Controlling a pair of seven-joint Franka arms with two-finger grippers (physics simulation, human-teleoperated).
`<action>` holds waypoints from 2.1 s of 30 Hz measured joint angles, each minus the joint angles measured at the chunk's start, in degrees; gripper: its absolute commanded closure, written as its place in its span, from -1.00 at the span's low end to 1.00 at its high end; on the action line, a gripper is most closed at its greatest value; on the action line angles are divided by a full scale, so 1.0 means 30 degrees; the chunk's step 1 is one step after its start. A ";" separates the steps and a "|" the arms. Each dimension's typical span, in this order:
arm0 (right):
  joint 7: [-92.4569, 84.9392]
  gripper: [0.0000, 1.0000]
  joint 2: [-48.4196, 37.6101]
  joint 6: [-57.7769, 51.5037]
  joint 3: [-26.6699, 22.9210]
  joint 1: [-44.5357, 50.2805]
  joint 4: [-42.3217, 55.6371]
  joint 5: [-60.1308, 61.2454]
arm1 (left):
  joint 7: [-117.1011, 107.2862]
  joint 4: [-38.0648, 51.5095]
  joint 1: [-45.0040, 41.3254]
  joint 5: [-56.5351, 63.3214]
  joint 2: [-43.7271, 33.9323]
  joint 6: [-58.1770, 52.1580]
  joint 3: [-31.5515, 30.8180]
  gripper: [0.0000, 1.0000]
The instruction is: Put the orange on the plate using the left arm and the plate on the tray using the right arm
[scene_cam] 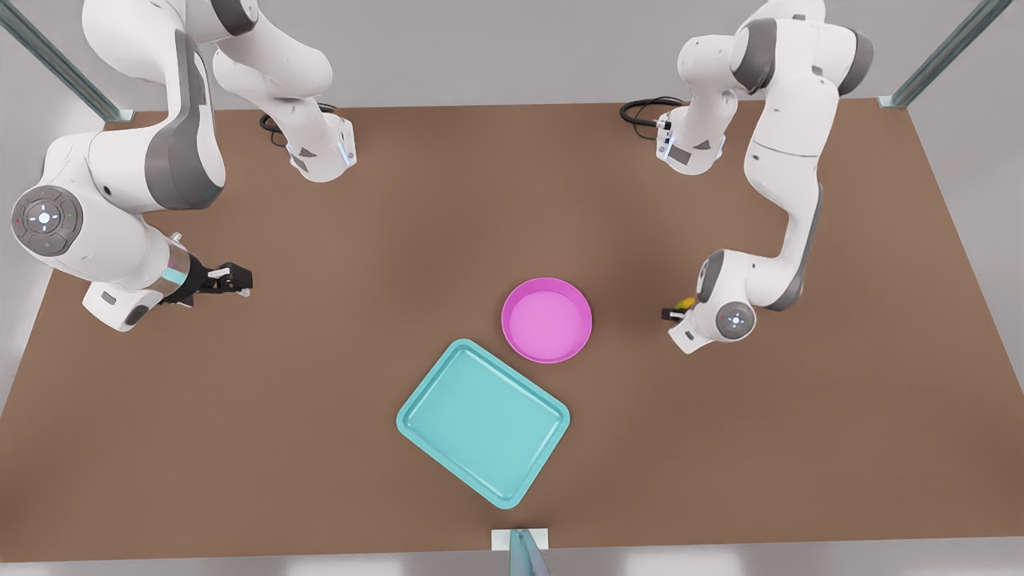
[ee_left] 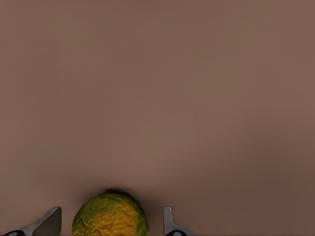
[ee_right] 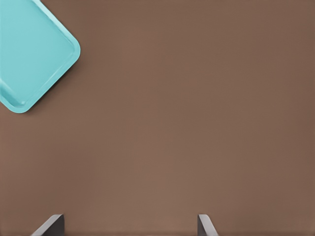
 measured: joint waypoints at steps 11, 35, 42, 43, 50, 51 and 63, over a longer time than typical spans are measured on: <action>-0.0035 -1.00 0.0029 0.0003 0.0015 0.0000 0.0002 0.0001 | -0.0914 -0.0147 -0.0028 0.0196 0.0081 -0.0446 0.0057 -0.38; 0.0290 -1.00 0.1182 0.2373 0.0249 0.1805 -0.4682 0.2508 | -0.6407 1.6844 -0.7187 -0.3256 -0.0547 -1.3809 0.8471 -1.00; 0.3422 -1.00 0.4700 1.5100 0.0312 0.9481 -0.9346 0.7526 | -0.3838 1.2906 -0.0425 -0.0662 -0.6187 -1.5155 0.2304 -1.00; 0.4027 -1.00 0.5435 1.6669 0.0310 1.0199 -0.9127 0.7812 | -0.3541 1.3082 -0.0382 -0.0507 -0.6070 -1.5124 0.2250 -1.00; 0.7579 -1.00 0.8043 2.3996 0.0313 1.1745 -0.8700 0.8901 | -0.1856 1.3238 -0.0271 -0.0145 -0.5970 -1.5053 0.2175 -1.00; 0.7987 -1.00 0.8187 2.4568 0.0312 1.1777 -0.8700 0.8963 | -0.1664 1.3238 -0.0263 -0.0136 -0.5970 -1.5050 0.2171 -1.00; 1.1241 -1.00 0.9039 2.7498 0.0313 1.2208 -0.8731 0.9170 | -0.0033 1.3240 -0.0173 -0.0433 -0.6098 -1.5270 0.2360 -1.00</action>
